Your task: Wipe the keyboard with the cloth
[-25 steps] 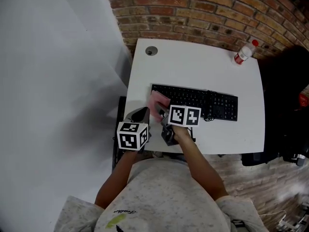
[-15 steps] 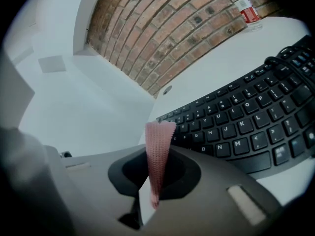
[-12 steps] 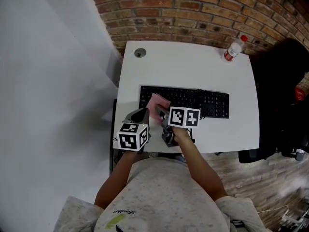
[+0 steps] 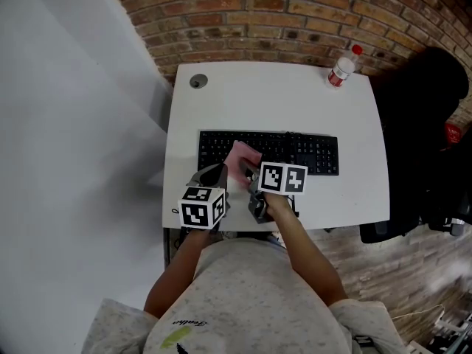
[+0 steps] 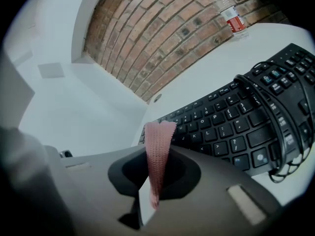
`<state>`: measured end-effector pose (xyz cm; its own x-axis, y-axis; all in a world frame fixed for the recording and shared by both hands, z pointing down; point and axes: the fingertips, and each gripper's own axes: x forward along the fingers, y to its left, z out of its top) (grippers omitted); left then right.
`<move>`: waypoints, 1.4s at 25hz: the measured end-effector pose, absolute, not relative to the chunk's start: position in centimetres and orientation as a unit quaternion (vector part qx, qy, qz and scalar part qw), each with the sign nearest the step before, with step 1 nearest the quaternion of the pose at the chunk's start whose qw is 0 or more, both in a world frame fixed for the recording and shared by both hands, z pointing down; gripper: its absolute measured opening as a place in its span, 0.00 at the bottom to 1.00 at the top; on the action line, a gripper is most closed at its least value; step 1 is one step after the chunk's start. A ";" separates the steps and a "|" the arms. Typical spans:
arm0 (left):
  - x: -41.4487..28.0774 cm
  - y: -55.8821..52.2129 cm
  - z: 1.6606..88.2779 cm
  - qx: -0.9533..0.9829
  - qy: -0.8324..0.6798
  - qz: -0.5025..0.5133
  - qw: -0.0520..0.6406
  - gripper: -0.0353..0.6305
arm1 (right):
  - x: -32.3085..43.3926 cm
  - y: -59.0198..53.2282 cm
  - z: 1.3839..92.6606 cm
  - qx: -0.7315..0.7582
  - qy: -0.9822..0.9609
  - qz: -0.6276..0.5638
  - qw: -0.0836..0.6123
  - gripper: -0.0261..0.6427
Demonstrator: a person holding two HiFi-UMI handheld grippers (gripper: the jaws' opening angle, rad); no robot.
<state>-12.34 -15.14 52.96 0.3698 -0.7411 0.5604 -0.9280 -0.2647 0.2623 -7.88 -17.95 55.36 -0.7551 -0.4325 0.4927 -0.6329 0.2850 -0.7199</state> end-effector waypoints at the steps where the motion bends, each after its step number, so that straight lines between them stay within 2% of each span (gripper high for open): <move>1: -11.9 -15.2 52.9 0.779 -0.535 0.166 0.283 0.05 | -7.5 -18.0 55.3 0.337 -0.795 0.495 0.101 0.08; 35: -0.5 -16.9 52.5 0.818 -0.474 0.180 0.270 0.04 | 6.2 -18.7 54.3 0.397 -0.777 0.484 0.065 0.08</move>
